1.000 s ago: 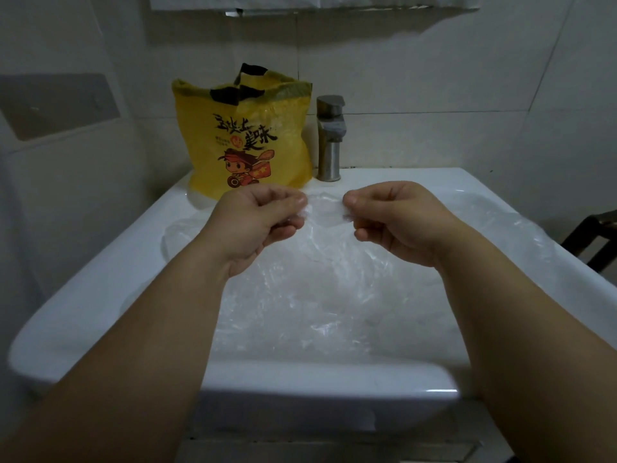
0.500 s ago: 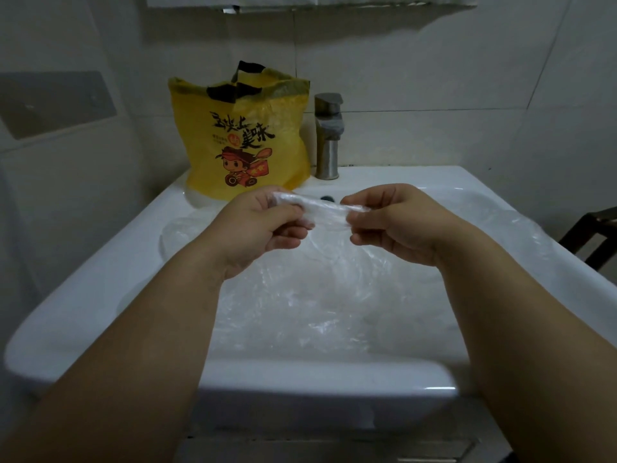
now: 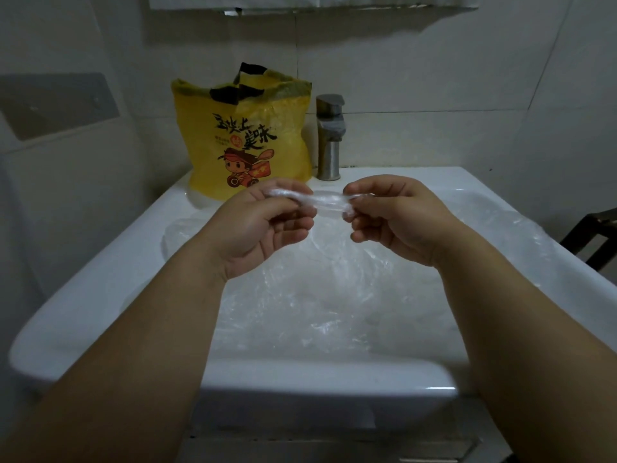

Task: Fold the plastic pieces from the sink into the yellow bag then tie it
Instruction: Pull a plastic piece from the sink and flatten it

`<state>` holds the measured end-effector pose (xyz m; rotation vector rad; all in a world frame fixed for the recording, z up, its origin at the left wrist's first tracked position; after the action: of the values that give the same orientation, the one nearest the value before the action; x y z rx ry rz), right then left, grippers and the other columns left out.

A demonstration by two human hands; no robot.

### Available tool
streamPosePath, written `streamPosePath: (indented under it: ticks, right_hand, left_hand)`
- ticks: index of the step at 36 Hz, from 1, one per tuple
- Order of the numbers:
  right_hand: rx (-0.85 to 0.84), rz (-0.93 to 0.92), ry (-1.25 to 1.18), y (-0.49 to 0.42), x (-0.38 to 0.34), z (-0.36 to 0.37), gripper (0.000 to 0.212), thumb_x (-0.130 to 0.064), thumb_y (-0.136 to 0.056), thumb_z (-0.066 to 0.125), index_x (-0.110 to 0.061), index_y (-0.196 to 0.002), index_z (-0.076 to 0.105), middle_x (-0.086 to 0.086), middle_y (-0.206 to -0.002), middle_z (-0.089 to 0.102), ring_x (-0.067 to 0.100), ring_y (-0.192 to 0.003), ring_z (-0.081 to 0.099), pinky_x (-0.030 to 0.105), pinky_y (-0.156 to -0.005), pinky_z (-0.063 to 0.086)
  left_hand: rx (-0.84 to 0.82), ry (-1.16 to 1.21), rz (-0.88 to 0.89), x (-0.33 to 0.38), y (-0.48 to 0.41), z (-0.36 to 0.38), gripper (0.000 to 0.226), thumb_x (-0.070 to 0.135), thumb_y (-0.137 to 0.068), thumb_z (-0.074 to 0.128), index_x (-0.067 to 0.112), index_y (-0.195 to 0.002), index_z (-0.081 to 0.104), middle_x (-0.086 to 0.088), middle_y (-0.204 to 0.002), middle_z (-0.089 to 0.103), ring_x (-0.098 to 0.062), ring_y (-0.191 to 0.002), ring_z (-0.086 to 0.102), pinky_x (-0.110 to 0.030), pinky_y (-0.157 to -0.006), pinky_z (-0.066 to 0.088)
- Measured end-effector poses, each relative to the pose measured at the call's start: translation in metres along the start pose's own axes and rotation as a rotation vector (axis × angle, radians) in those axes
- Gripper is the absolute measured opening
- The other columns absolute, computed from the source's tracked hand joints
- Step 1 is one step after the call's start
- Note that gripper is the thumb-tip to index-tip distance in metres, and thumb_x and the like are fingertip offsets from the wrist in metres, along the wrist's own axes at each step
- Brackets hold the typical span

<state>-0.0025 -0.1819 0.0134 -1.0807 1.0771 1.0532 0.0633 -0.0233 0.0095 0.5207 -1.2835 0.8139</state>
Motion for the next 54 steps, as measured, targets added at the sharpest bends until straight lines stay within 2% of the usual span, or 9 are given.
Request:
streamPosePath:
  ticks: [8,12,22,29,32,34,37,48,54]
  right_hand:
    - [-0.046,-0.017,-0.021,0.000,-0.002,-0.001,0.013,0.009,-0.087,0.055,0.005,-0.092,0.066,0.011,-0.067,0.064,0.013,-0.056,0.062,0.020,-0.054,0.053]
    - [-0.035,-0.045,0.011,0.000,-0.002,-0.003,0.014,0.011,-0.083,0.059,0.002,-0.089,0.068,0.011,-0.072,0.064,0.015,-0.057,0.062,0.021,-0.057,0.054]
    - [0.118,-0.064,0.248,-0.005,0.004,-0.005,0.017,0.008,-0.085,0.062,-0.007,-0.081,0.068,0.018,-0.088,0.064,0.019,-0.068,0.062,0.025,-0.062,0.059]
    - [0.013,-0.014,0.653,-0.007,0.013,-0.004,0.031,-0.029,-0.083,0.072,-0.029,-0.110,0.057,-0.017,-0.107,0.057,0.010,-0.096,0.061,0.028,-0.084,0.054]
    - [-0.074,-0.049,0.790,-0.005,0.016,0.004,0.029,-0.027,-0.090,0.064,-0.021,-0.119,0.062,-0.008,-0.095,0.062,0.011,-0.083,0.063,0.021,-0.070,0.056]
    - [-0.108,-0.049,0.859,-0.002,0.015,0.008,0.014,-0.026,-0.095,0.057,-0.018,-0.101,0.067,-0.006,-0.077,0.061,0.005,-0.066,0.058,0.014,-0.056,0.050]
    - [-0.090,-0.028,0.811,0.000,0.012,0.005,0.028,-0.031,-0.096,0.055,-0.013,-0.074,0.061,-0.008,-0.057,0.054,0.001,-0.043,0.045,0.011,-0.045,0.040]
    - [-0.120,0.026,0.696,0.005,0.007,0.013,0.038,-0.042,-0.097,0.044,-0.014,-0.075,0.056,0.001,-0.057,0.047,0.012,-0.051,0.042,0.026,-0.057,0.041]
    - [-0.094,-0.064,0.648,0.002,0.013,0.027,0.034,-0.034,-0.101,0.041,-0.019,-0.072,0.052,-0.011,-0.051,0.049,0.002,-0.043,0.041,0.020,-0.049,0.036]
  left_hand:
    - [-0.016,0.103,0.036,0.004,0.002,-0.004,0.031,-0.006,-0.092,0.042,0.005,-0.080,0.068,-0.010,-0.067,0.067,-0.012,-0.057,0.065,-0.019,-0.052,0.055]
    - [-0.032,0.101,0.039,0.005,0.003,-0.002,0.021,0.017,-0.086,0.062,0.009,-0.070,0.074,-0.009,-0.066,0.066,-0.012,-0.057,0.064,-0.018,-0.053,0.055]
    - [0.163,-0.273,0.118,-0.006,-0.007,-0.012,0.016,0.001,-0.086,0.066,0.014,-0.095,0.064,-0.007,-0.081,0.066,-0.005,-0.063,0.066,-0.015,-0.061,0.055]
    - [0.154,-0.518,0.178,-0.011,-0.006,-0.009,0.012,0.005,-0.082,0.073,0.016,-0.082,0.068,-0.001,-0.075,0.066,-0.005,-0.063,0.066,-0.019,-0.063,0.056]
    - [0.120,-0.534,0.179,-0.012,-0.006,-0.007,0.012,0.005,-0.081,0.073,0.016,-0.082,0.068,0.000,-0.075,0.065,-0.005,-0.062,0.065,-0.018,-0.061,0.055]
    - [0.110,-0.530,0.176,-0.012,-0.007,-0.007,0.011,0.006,-0.081,0.073,0.015,-0.083,0.069,-0.001,-0.077,0.066,-0.005,-0.063,0.066,-0.017,-0.061,0.055]
    - [0.111,-0.461,0.164,-0.009,-0.006,-0.009,0.009,0.006,-0.080,0.073,0.013,-0.082,0.068,0.005,-0.069,0.067,-0.005,-0.065,0.066,-0.018,-0.062,0.055]
    - [0.134,-0.115,0.115,-0.004,-0.008,-0.010,0.008,0.013,-0.086,0.062,0.013,-0.093,0.065,0.008,-0.066,0.059,0.002,-0.058,0.056,-0.013,-0.062,0.051]
    - [-0.007,-0.060,-0.044,-0.018,-0.009,0.009,0.069,0.058,-0.067,0.066,0.015,-0.120,0.058,-0.010,-0.120,0.067,-0.024,-0.115,0.061,-0.043,-0.099,0.049]
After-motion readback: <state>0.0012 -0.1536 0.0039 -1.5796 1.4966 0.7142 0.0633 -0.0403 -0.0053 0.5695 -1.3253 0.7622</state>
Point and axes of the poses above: each hand's wrist, its own y-axis away from the middle knuckle, its own z-axis out of the palm, x = y × z, the point moved 3 cm from there along -y, towards the middle knuckle
